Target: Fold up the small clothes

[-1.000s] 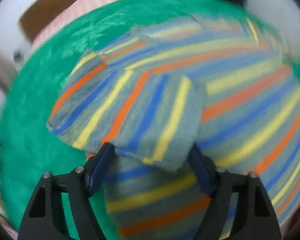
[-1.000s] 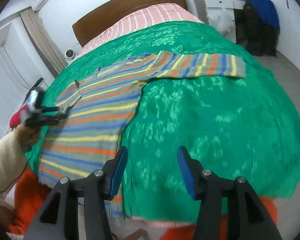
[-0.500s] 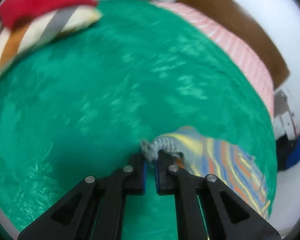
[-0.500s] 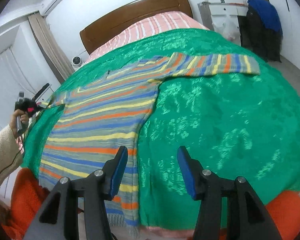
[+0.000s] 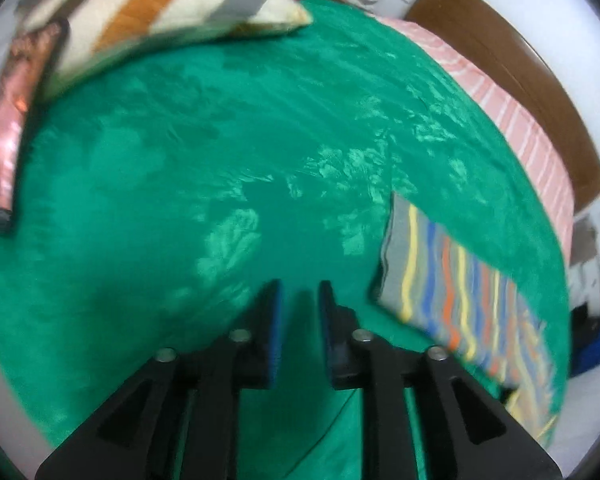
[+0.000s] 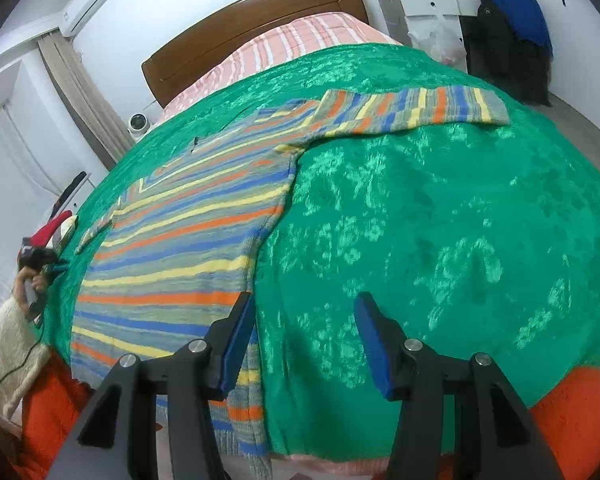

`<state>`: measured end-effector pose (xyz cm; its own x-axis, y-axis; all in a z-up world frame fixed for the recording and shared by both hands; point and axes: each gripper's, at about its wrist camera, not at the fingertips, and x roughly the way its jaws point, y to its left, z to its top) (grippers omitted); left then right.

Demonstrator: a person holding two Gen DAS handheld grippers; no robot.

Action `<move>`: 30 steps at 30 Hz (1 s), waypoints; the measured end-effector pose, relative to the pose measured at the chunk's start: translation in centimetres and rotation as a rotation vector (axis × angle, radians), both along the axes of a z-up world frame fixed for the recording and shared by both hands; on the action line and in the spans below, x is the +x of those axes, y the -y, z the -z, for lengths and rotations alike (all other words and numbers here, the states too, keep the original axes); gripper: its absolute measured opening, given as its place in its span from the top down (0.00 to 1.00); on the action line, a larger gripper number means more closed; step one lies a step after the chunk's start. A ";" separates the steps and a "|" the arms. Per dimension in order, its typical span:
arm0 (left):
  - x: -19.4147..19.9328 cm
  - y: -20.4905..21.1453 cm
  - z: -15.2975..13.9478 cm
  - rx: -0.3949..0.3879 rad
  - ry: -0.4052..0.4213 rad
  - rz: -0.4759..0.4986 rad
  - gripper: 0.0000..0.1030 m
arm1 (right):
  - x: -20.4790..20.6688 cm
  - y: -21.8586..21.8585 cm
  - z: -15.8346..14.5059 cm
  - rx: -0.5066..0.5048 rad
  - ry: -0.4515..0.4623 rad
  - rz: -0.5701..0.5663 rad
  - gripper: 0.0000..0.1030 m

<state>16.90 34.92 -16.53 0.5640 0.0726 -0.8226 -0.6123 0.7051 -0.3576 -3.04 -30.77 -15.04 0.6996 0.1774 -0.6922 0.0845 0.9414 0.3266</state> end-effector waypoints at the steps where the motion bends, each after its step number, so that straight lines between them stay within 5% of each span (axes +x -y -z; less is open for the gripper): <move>1: -0.3 1.3 -0.6 0.042 0.007 0.037 0.54 | 0.1 0.0 -0.3 -0.010 0.012 0.000 0.50; 3: -1.1 4.6 -1.5 0.120 0.032 0.122 0.28 | 1.0 0.2 -1.4 -0.082 0.038 0.000 0.43; 10: -0.5 13.8 -1.3 0.246 0.090 0.385 0.22 | 7.0 1.8 -2.1 -0.255 0.060 0.040 0.36; 13: 1.6 14.9 1.0 0.216 0.074 0.412 0.02 | 9.3 2.8 0.6 -0.287 0.017 0.102 0.36; 15: 1.7 15.8 2.8 0.312 0.060 0.454 0.00 | 10.2 3.7 3.3 -0.239 -0.038 0.133 0.32; 17: 0.9 17.0 2.5 0.393 0.054 0.464 0.00 | 8.9 3.8 4.6 -0.241 0.078 0.146 0.30; 30: 1.5 16.7 3.0 0.406 0.064 0.458 0.00 | 8.7 3.6 4.8 -0.269 0.084 0.142 0.28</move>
